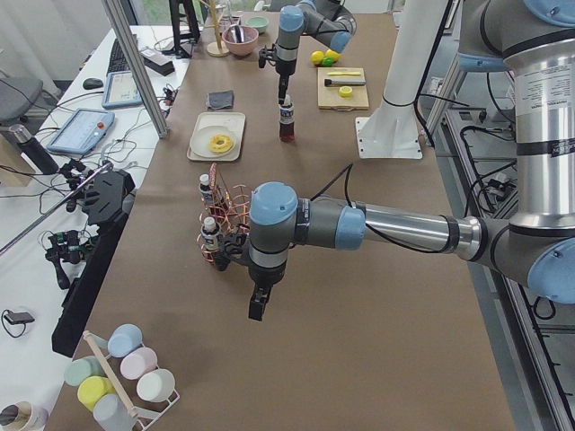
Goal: Place tea on tray
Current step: 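Lower the right gripper over the bottle cap and grasp the bottle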
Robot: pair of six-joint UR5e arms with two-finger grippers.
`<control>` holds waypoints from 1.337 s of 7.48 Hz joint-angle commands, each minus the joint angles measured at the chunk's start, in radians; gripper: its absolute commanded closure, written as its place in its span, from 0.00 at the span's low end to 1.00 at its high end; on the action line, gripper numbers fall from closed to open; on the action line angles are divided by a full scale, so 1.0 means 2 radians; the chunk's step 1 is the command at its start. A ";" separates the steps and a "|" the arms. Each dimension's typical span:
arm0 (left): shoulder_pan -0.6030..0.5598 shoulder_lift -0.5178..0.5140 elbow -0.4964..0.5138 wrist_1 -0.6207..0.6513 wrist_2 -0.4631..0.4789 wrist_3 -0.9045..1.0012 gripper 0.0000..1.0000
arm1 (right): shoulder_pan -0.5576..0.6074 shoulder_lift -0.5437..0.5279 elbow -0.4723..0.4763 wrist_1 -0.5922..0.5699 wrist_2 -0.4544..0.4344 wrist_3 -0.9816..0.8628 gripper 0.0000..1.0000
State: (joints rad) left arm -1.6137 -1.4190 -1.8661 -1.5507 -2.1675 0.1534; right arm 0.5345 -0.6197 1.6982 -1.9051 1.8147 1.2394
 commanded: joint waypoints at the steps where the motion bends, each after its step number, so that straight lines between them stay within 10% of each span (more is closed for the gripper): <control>1: 0.000 0.000 0.000 0.000 0.000 0.000 0.02 | 0.000 -0.002 0.003 0.000 0.000 0.002 0.98; 10: 0.000 -0.002 -0.010 0.000 0.000 -0.001 0.02 | 0.084 0.020 0.001 -0.034 0.057 -0.039 1.00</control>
State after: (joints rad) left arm -1.6137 -1.4220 -1.8819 -1.5509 -2.1675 0.1520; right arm 0.6231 -0.5856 1.7277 -1.9776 1.8714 1.2154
